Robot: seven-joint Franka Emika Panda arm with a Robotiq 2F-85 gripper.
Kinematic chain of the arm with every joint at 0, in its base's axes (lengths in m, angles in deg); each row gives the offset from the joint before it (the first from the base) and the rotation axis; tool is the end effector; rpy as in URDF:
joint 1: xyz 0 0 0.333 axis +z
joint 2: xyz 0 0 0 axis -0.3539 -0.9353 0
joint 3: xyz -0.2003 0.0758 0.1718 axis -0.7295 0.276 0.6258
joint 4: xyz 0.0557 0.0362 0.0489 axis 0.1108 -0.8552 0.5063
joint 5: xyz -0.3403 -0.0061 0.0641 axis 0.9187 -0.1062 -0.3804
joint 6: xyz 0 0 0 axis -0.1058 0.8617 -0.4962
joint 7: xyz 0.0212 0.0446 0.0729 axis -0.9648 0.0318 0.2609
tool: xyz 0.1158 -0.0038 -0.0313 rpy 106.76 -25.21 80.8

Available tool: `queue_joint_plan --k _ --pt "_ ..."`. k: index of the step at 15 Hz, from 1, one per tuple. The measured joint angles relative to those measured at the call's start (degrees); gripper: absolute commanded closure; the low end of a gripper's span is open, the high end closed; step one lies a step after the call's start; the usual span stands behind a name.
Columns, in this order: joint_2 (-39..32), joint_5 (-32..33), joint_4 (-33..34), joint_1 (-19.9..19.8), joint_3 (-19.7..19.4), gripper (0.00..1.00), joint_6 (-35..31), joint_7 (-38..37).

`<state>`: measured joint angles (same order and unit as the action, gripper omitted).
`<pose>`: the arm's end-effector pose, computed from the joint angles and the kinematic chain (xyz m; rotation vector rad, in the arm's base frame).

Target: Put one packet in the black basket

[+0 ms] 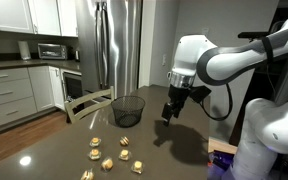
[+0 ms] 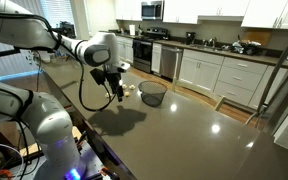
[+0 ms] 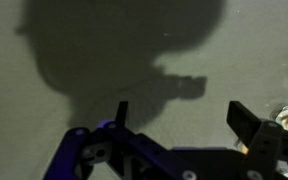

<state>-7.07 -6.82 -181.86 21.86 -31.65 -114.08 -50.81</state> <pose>0.2995 0.0517 0.3923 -3.1132 0.3606 -0.1404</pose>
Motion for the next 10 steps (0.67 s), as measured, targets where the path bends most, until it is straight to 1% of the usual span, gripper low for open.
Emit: queue_joint_plan --k 7,10 --pt "-0.2 0.2 1.4 0.0 0.1 0.0 0.0 0.1" --pt "-0.8 1.1 2.6 0.0 0.9 0.0 0.0 0.4"
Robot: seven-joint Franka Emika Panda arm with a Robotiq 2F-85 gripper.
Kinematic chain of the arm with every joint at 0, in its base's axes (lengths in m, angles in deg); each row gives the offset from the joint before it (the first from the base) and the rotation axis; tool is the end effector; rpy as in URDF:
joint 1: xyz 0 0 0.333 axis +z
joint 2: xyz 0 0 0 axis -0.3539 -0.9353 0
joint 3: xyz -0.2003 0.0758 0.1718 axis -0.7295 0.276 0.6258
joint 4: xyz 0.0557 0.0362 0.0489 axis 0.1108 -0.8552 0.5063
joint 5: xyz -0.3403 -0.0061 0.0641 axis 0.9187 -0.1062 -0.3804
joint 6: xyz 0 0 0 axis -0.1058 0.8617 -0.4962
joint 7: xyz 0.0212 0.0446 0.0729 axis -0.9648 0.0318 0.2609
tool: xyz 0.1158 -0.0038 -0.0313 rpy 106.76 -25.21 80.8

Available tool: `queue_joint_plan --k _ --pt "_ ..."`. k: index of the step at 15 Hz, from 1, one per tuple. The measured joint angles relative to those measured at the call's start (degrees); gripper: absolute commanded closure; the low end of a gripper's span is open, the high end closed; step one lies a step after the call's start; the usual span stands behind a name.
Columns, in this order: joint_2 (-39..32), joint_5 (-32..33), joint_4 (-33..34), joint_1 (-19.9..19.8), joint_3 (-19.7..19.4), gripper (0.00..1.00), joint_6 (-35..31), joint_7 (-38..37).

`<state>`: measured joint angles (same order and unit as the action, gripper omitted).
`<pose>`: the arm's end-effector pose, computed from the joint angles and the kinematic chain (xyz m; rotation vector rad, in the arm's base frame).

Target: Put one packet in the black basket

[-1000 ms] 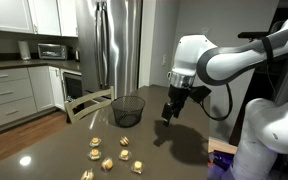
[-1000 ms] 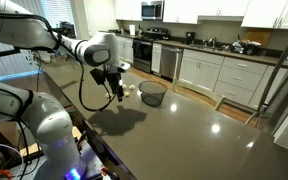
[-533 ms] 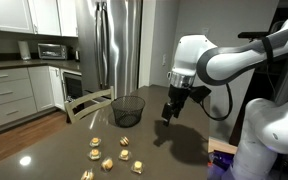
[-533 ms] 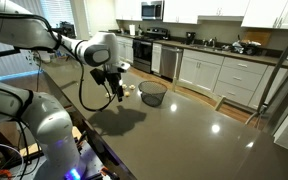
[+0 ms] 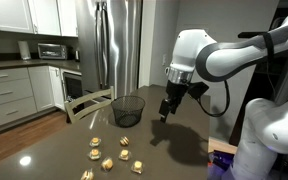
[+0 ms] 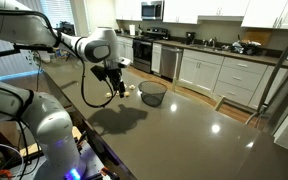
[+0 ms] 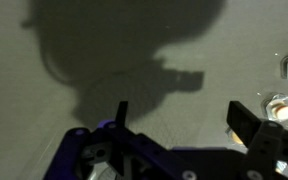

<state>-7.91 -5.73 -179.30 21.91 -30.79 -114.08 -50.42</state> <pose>0.3080 0.0582 0.4067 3.1078 -0.3082 0.1917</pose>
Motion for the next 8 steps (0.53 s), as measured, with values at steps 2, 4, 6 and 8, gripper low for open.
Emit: queue_joint_plan --k 2,4,6,8 --pt "-0.7 1.2 0.6 0.2 0.5 0.0 0.0 0.8" --pt "-1.9 2.5 1.3 0.9 1.0 0.0 0.0 2.0" --pt "-3.6 3.2 2.3 2.1 1.6 0.0 0.0 3.0" --pt "-5.6 3.3 3.7 3.7 2.0 0.0 -0.1 4.1"
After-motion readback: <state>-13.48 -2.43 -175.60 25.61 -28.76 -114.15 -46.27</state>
